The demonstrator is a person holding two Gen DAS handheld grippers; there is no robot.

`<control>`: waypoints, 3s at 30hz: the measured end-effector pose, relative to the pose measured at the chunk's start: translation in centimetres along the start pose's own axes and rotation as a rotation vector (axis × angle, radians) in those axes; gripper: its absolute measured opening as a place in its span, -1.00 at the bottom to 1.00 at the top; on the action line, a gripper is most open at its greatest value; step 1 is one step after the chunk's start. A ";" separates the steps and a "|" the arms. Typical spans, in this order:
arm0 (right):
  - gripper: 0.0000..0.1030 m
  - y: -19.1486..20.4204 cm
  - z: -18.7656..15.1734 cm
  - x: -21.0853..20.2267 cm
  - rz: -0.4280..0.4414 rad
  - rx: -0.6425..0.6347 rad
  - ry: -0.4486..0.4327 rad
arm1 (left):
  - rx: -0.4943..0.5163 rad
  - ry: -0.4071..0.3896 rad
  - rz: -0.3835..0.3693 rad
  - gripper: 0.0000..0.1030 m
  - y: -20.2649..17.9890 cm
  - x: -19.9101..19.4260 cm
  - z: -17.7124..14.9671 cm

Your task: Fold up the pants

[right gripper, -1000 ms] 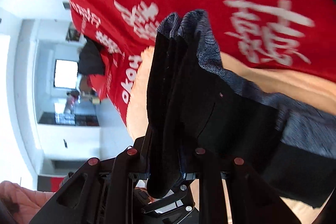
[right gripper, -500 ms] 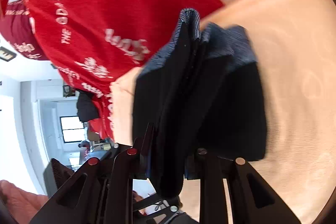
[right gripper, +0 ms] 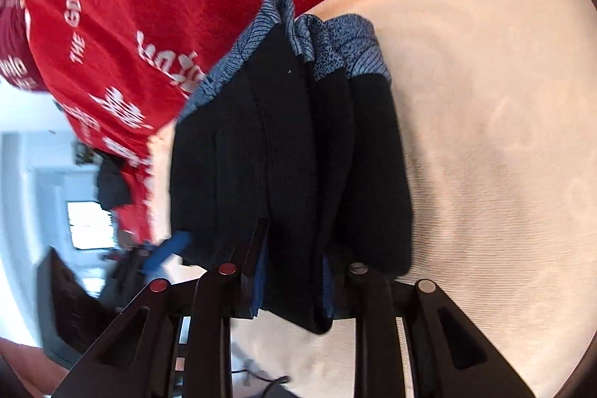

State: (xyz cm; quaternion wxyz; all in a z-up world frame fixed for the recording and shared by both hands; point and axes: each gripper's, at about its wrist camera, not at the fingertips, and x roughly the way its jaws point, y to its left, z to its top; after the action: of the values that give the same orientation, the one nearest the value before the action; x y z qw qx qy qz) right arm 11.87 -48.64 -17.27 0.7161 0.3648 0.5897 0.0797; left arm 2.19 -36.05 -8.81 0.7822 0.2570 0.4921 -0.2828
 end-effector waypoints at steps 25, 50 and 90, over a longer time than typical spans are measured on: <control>0.15 4.8 -4.2 1.2 -0.402 -0.029 -0.010 | -0.315 0.136 -0.006 0.98 12.5 4.7 -3.4; 0.74 11.3 -11.1 3.6 -0.318 0.154 -0.028 | -0.251 0.302 -0.137 0.98 14.8 1.7 -6.3; 0.75 1.8 -1.0 -1.2 -0.282 0.130 0.003 | -0.472 0.380 -0.110 0.98 15.9 6.5 0.7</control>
State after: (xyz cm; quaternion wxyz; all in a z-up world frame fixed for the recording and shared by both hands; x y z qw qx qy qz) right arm 11.16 -47.57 -15.27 0.6943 0.3238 0.6400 -0.0595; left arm 16.04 -26.49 -12.51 0.6977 0.0892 0.6949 -0.1496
